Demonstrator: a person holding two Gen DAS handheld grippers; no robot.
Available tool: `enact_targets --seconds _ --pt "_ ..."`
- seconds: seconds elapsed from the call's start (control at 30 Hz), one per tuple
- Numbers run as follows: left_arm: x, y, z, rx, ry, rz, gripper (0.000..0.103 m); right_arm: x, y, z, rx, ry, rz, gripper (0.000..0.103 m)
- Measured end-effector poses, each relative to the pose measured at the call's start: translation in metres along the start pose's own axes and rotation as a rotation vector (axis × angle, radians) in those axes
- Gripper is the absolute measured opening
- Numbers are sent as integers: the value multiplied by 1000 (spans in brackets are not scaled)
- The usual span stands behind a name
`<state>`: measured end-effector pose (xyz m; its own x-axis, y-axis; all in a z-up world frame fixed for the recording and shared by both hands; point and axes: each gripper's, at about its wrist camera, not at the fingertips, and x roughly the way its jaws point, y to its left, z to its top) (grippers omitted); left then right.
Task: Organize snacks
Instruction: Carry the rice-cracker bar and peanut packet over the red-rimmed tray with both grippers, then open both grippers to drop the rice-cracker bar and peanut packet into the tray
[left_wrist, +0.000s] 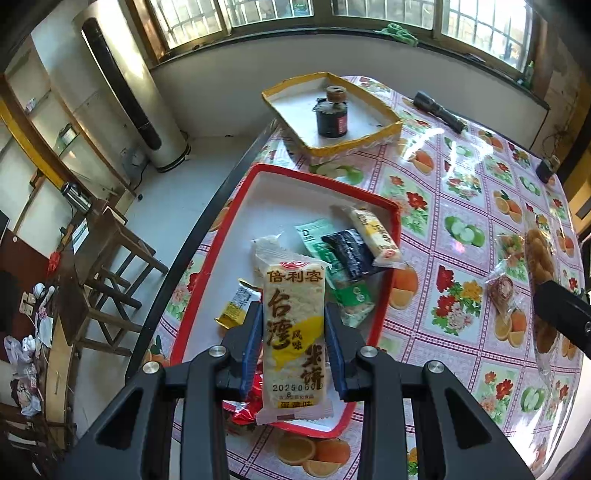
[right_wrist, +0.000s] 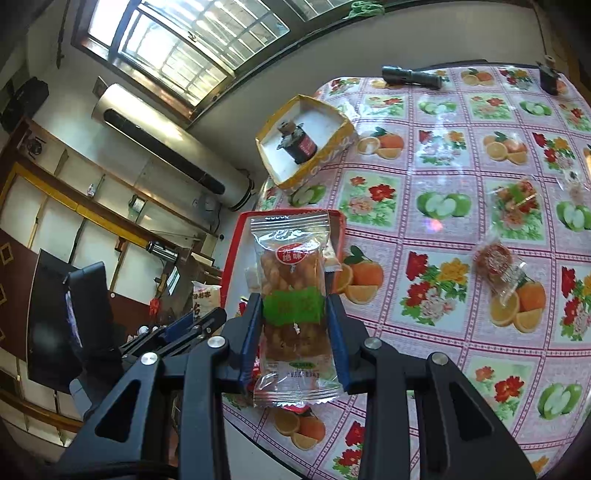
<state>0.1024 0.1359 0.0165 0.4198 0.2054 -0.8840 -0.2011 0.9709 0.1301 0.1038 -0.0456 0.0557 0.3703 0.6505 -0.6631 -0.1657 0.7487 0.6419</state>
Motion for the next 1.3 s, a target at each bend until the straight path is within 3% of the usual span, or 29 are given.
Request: enact_targets --seconds 0.47,0.73,1.07,1.3 --pt "21 45 9 -76 37 -40 32 46 22 18 -16 35 34 36" --pt "62 74 22 -144 84 -55 32 120 32 40 -15 91 29 36" --pt "100 56 32 -85 112 -81 32 195 34 50 -31 173 -28 37" --pt "118 54 31 -50 133 -87 32 214 33 50 -42 187 -55 37"
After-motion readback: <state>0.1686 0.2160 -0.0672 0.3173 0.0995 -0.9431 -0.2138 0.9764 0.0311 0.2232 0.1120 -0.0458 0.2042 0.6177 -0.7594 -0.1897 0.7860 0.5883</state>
